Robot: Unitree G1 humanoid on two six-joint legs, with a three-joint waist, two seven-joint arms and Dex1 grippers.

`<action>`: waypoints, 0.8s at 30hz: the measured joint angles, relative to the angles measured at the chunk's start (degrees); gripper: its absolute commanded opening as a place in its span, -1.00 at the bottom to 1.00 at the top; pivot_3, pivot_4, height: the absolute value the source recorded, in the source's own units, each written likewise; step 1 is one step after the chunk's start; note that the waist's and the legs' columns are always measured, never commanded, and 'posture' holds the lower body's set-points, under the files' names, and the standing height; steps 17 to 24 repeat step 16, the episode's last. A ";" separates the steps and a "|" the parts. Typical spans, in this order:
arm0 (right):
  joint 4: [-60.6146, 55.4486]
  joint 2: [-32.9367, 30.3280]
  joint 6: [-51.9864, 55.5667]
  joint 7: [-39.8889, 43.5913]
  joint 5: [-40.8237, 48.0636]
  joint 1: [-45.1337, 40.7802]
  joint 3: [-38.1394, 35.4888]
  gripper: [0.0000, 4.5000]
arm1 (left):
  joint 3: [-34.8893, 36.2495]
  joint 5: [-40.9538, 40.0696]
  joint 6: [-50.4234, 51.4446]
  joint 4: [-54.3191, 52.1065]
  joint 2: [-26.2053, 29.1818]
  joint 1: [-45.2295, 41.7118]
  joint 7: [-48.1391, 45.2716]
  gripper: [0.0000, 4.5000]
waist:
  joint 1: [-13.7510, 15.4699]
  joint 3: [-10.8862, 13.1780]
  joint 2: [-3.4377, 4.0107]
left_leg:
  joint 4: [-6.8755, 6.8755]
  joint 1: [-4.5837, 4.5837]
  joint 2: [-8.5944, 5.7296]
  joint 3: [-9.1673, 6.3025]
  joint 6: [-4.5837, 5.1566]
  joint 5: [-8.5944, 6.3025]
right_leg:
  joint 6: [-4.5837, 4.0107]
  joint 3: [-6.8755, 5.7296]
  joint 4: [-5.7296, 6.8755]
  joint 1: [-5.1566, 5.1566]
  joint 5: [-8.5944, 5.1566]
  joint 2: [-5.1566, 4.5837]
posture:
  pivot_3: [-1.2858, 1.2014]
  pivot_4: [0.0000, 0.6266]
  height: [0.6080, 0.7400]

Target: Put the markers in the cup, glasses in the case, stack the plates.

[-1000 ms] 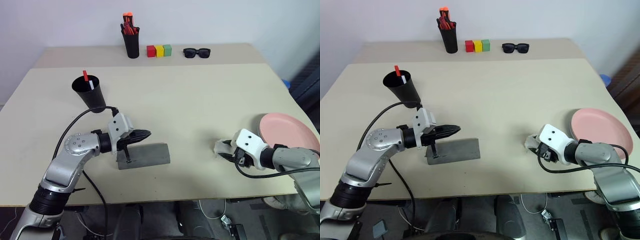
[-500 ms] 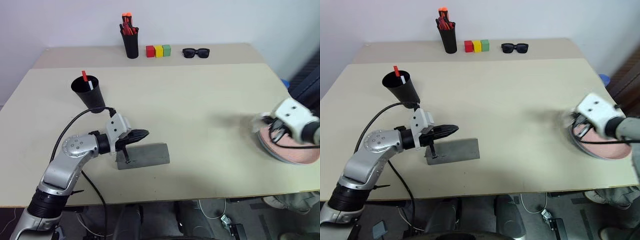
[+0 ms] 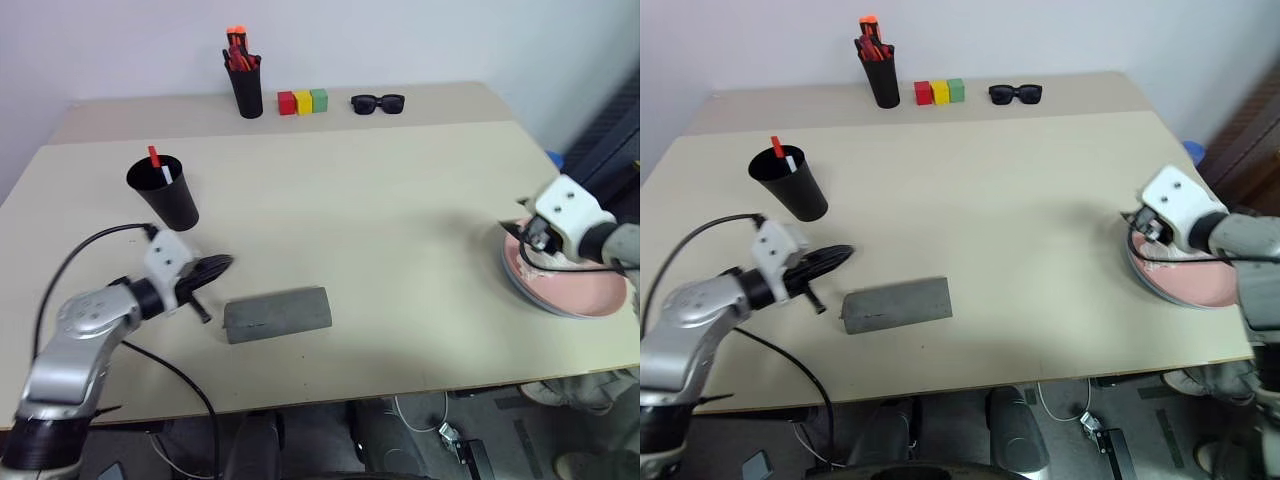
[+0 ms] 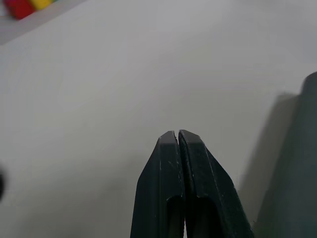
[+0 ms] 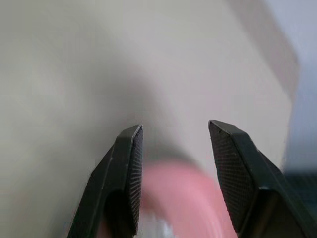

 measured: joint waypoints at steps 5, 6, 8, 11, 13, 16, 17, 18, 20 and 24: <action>-0.38 6.42 3.19 5.88 8.07 -3.62 2.42 -0.01 | 9.90 0.02 -0.56 -1.10 -0.66 9.58 2.89 -0.99 | 1.05 0.01 0.01 | 0.03 -0.08 -0.03 0.01 0.04 -0.03 | 0.02 -0.01 -0.09 -0.01 -0.03 -0.05 | 0.03 -0.52 1.00; -0.21 7.17 3.31 6.88 9.01 -4.12 2.94 -0.01 | 10.98 0.01 -0.79 -1.12 -1.10 10.59 3.36 -0.99 | 1.24 0.01 0.01 | 0.04 -0.09 -0.04 0.03 0.04 -0.03 | 0.02 -0.01 -0.10 0.01 -0.03 -0.09 | 0.03 -0.52 1.00; 1.40 8.30 3.05 8.57 9.48 -5.59 4.82 -0.01 | 12.65 0.04 -0.91 -1.12 -2.11 12.10 4.60 -0.99 | 1.62 0.01 0.01 | 0.12 -0.08 -0.04 0.04 0.04 -0.03 | 0.01 -0.01 -0.11 0.02 -0.02 -0.09 | 0.03 -0.52 1.00; 5.48 9.19 0.77 9.69 8.63 -7.11 7.08 -0.01 | 13.07 0.25 -1.16 -1.54 -3.05 12.83 5.96 -0.99 | 1.78 0.00 0.00 | 0.13 -0.09 -0.04 0.04 0.04 -0.03 | 0.00 -0.02 -0.11 0.05 -0.02 -0.10 | 0.03 -0.52 1.00; 8.32 9.19 -1.07 9.94 7.31 -7.24 8.27 -0.01 | 13.04 0.51 -1.18 -2.24 -3.73 13.08 6.77 -0.99 | 1.68 0.00 0.00 | 0.10 -0.08 -0.04 0.05 0.03 -0.03 | 0.00 -0.02 -0.11 0.03 -0.02 -0.09 | 0.03 -0.52 1.00; 11.43 9.21 -3.06 10.70 6.25 -7.40 9.17 -0.01 | 12.24 0.88 -1.01 -3.88 -4.37 12.83 8.07 -0.99 | 1.56 0.00 0.01 | 0.02 -0.06 -0.02 0.05 0.04 -0.03 | 0.00 -0.02 -0.06 -0.02 -0.02 -0.06 | 0.03 -0.52 1.00; 11.43 9.21 -3.06 10.70 6.25 -7.40 9.17 -0.01 | 12.24 0.88 -1.01 -3.88 -4.37 12.83 8.07 -0.99 | 1.56 0.00 0.01 | 0.02 -0.06 -0.02 0.05 0.04 -0.03 | 0.00 -0.02 -0.06 -0.02 -0.02 -0.06 | 0.03 -0.52 1.00; 11.43 9.21 -3.06 10.70 6.25 -7.40 9.17 -0.01 | 12.24 0.88 -1.01 -3.88 -4.37 12.83 8.07 -0.99 | 1.56 0.00 0.01 | 0.02 -0.06 -0.02 0.05 0.04 -0.03 | 0.00 -0.02 -0.06 -0.02 -0.02 -0.06 | 0.03 -0.52 1.00; 11.43 9.21 -3.06 10.70 6.25 -7.40 9.17 -0.01 | 12.24 0.88 -1.01 -3.88 -4.37 12.83 8.07 -0.99 | 1.56 0.00 0.01 | 0.02 -0.06 -0.02 0.05 0.04 -0.03 | 0.00 -0.02 -0.06 -0.02 -0.02 -0.06 | 0.03 -0.52 1.00; 11.43 9.21 -3.06 10.70 6.25 -7.40 9.17 -0.01 | 12.24 0.88 -1.01 -3.88 -4.37 12.83 8.07 -0.99 | 1.56 0.00 0.01 | 0.02 -0.06 -0.02 0.05 0.04 -0.03 | 0.00 -0.02 -0.06 -0.02 -0.02 -0.06 | 0.03 -0.52 1.00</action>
